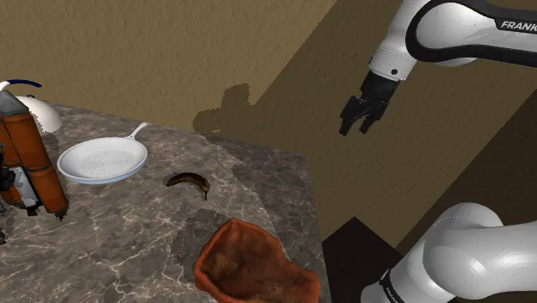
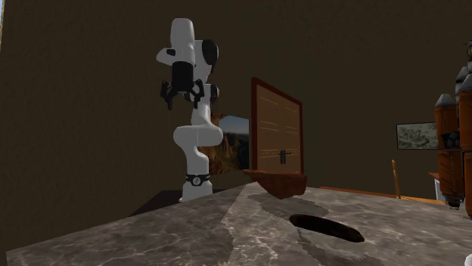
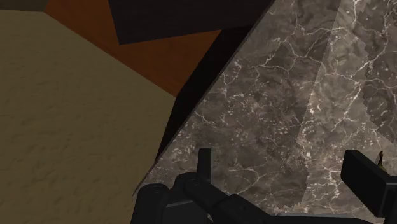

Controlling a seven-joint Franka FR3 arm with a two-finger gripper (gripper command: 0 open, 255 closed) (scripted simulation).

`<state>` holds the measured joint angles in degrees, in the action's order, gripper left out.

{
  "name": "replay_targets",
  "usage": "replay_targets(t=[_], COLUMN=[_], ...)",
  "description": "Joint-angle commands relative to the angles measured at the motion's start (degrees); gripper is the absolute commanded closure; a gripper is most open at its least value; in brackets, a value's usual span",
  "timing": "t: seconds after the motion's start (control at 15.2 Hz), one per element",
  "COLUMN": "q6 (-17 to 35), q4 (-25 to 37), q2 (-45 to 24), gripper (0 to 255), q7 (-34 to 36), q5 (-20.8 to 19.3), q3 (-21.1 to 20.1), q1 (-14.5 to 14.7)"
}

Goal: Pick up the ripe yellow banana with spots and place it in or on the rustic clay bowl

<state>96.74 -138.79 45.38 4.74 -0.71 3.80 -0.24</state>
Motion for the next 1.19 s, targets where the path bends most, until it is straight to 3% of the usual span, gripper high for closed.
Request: replay_targets(t=[0.0,0.59,1.12], q6=[0.0,15.9,28.9], q4=[0.0,-3.2,-0.7], q2=[0.0,-11.0,-25.2], gripper=[0,0,0], q7=[0.0,6.3,12.6], q5=[0.0,2.9,2.5], q3=[0.0,-7.1,-13.4], q1=[0.0,3.6,5.5])
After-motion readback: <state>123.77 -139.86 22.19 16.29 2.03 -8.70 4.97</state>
